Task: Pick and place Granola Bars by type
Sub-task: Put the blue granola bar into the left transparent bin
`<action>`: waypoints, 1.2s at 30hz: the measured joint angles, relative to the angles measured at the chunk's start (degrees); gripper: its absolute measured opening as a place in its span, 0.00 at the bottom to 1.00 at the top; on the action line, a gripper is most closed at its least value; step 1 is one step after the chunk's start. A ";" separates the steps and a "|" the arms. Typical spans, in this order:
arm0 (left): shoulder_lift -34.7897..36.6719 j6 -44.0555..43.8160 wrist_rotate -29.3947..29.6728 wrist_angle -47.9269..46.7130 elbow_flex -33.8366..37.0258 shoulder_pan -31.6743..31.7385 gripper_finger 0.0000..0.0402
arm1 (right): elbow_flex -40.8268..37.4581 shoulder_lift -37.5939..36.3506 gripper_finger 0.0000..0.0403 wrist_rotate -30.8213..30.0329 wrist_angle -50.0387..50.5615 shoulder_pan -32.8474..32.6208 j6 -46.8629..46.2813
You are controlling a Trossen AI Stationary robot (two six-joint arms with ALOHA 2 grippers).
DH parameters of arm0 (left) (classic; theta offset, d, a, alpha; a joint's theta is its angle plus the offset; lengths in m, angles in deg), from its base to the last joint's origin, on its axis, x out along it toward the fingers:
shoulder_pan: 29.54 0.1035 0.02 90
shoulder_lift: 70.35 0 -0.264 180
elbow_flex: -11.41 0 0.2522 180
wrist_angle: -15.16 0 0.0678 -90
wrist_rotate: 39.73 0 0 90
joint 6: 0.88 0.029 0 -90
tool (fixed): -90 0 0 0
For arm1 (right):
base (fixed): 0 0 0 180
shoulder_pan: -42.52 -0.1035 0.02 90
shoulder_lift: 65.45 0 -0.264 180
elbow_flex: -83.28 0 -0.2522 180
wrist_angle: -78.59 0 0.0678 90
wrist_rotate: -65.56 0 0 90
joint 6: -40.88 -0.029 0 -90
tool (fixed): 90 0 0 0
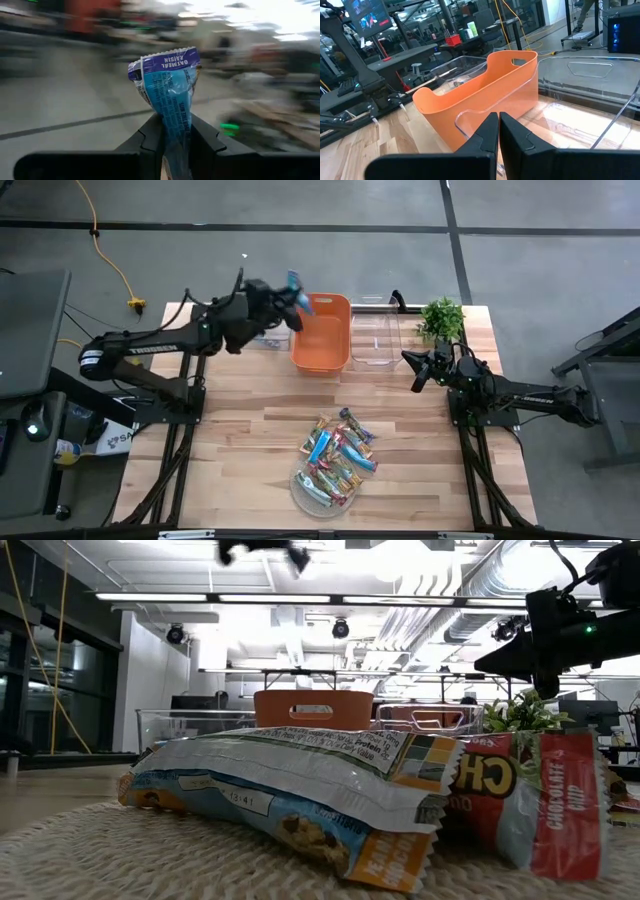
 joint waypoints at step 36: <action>-7.87 28.98 -42.97 -39.98 0.00 46.31 0.15 | -0.01 -0.02 0.00 0.00 0.00 0.00 0.00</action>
